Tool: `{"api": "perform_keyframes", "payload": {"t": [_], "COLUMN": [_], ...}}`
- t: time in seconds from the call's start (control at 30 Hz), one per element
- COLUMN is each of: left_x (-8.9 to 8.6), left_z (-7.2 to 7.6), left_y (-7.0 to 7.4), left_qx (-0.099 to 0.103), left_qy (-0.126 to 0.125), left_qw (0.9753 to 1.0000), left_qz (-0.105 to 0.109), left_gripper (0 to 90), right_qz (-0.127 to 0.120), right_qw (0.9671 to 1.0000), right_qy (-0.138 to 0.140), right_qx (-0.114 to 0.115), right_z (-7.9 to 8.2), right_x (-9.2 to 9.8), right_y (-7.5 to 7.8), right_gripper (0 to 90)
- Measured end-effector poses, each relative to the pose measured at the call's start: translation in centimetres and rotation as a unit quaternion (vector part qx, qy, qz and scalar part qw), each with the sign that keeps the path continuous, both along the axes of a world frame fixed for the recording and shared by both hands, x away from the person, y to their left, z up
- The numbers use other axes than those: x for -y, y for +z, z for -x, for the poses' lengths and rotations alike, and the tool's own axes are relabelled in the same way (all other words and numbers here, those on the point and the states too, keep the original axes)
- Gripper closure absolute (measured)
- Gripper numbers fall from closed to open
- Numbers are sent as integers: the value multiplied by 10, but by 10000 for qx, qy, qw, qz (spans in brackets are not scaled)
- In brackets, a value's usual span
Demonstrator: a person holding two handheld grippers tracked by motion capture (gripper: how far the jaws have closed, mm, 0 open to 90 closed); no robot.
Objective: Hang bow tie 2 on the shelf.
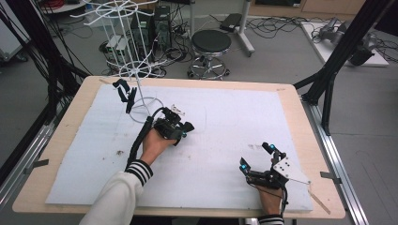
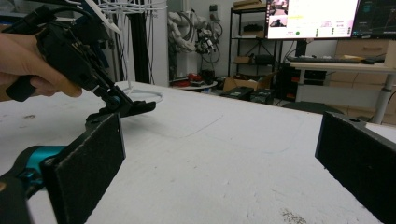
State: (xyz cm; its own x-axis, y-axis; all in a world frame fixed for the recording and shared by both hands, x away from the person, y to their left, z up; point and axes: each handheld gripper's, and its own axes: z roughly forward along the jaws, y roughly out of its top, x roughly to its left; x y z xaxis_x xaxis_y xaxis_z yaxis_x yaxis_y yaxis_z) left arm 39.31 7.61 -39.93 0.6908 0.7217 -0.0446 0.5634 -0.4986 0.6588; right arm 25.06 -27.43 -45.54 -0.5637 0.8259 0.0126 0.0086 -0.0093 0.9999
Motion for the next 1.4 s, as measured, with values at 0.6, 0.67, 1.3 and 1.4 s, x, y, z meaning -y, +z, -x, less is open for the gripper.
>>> {"api": "perform_keyframes", "payload": {"t": [0.6,0.67,1.3,1.4], "left_x": [-27,-30,-64,-68], "left_z": [17,18,33,35], "left_y": [27,29,53,58], "left_qx": [488,533,946,999], "left_qy": [-2,5,194,178], "left_qw": [9949,9946,9866,9857], "left_qz": [878,893,1313,1344], "left_gripper": [767,767,767,767], "right_qz": [35,45,86,93], "right_qw": [10000,10000,10000,10000], "right_qy": [-5,-8,-14,-16], "right_qx": [3,-3,-12,-16], "right_z": [0,0,0,0], "right_x": [-1,-1,-2,-2], "right_y": [0,0,0,0], "right_gripper": [7,7,7,7]}}
